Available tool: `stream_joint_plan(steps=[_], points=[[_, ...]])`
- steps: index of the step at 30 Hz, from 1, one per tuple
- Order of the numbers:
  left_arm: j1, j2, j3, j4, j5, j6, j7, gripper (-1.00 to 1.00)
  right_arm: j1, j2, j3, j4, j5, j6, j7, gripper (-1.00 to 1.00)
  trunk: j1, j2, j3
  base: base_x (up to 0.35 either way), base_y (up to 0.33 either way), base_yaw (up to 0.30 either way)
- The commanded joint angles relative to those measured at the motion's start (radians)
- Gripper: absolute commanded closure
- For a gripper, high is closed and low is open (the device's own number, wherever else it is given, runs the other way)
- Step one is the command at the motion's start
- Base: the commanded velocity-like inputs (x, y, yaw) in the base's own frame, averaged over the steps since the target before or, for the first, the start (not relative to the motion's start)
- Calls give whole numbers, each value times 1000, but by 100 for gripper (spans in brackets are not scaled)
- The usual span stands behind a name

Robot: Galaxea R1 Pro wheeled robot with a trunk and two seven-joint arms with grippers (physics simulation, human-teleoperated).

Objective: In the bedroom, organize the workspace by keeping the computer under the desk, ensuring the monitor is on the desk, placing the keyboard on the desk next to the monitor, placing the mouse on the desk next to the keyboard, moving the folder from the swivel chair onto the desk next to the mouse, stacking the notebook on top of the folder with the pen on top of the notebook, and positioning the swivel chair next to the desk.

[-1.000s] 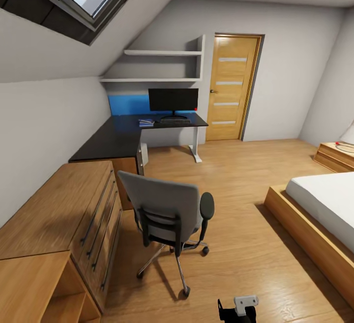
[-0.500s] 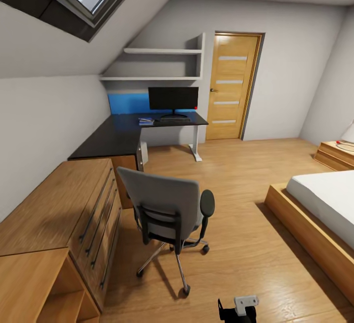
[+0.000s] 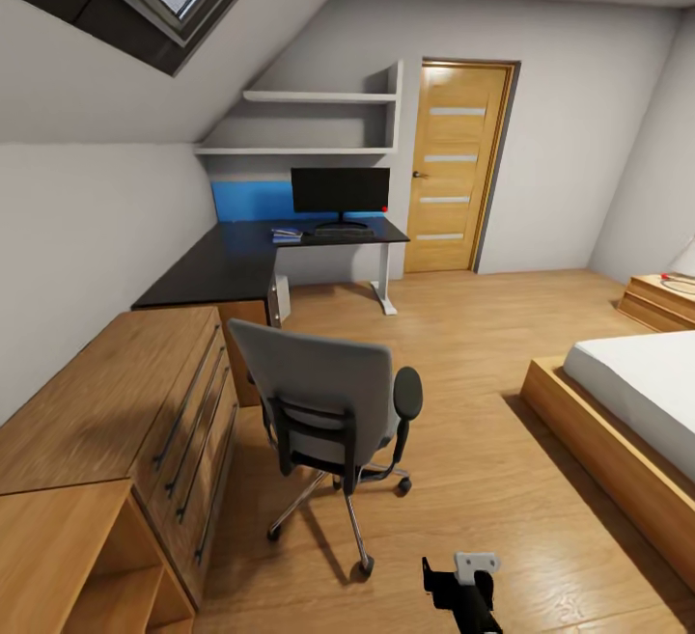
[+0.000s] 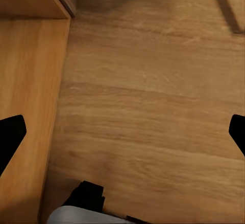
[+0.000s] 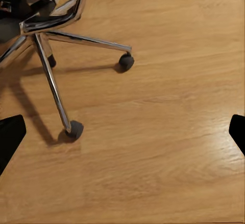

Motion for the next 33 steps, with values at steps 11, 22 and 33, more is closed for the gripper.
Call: stream_joint_plan(steps=[11, 22, 33], points=[[-325, -5, 51, -13, 38, 228, 6, -100, -188, 46, 6, -240, -112, 688, -6, -100, 42, -78, -36, 0, 0, 0], [-354, -12, 71, -21, 46, 235, 7, -100, -210, 69, 6, -241, -122, 719, 0, -100, 84, -155, -70, 0, 0, 0], [-355, -16, 67, -21, 49, 234, 7, -100, -207, 71, 7, -239, -122, 671, 1, -100, 127, -232, -105, 0, 0, 0]])
